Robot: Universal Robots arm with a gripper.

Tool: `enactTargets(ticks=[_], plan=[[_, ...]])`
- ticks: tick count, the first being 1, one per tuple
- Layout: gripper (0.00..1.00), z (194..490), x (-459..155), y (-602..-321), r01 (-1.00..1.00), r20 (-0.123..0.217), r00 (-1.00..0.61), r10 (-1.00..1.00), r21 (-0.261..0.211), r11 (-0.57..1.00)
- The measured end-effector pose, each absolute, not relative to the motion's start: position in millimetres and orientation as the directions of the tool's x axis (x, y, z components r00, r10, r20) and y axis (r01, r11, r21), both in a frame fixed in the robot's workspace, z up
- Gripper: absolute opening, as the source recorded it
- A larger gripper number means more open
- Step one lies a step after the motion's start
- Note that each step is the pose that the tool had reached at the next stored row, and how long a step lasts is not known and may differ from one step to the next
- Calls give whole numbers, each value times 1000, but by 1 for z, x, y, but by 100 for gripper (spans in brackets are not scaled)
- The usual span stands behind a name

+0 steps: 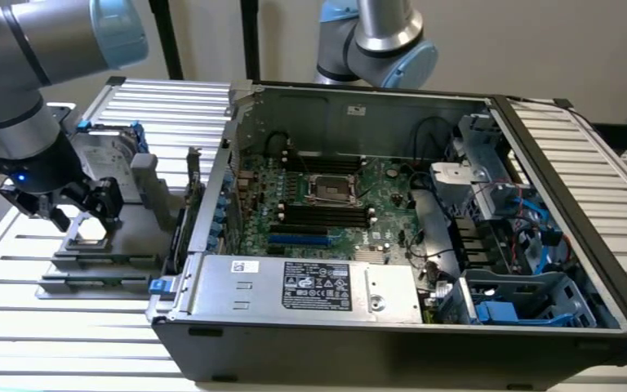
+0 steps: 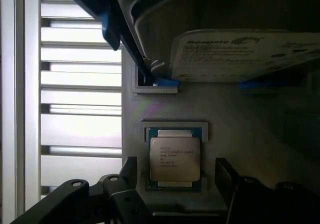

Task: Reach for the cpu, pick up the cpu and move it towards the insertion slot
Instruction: 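Pick up the cpu and move it towards the insertion slot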

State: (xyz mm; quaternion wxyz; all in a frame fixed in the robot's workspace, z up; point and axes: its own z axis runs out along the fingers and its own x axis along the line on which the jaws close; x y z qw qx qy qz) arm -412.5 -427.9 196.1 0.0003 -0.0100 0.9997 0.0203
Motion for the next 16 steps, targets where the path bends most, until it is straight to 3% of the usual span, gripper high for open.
enactTargets(ticks=[16], plan=[[73, 190, -412, -423, -20, -1, -1000, -20, 41, 999]])
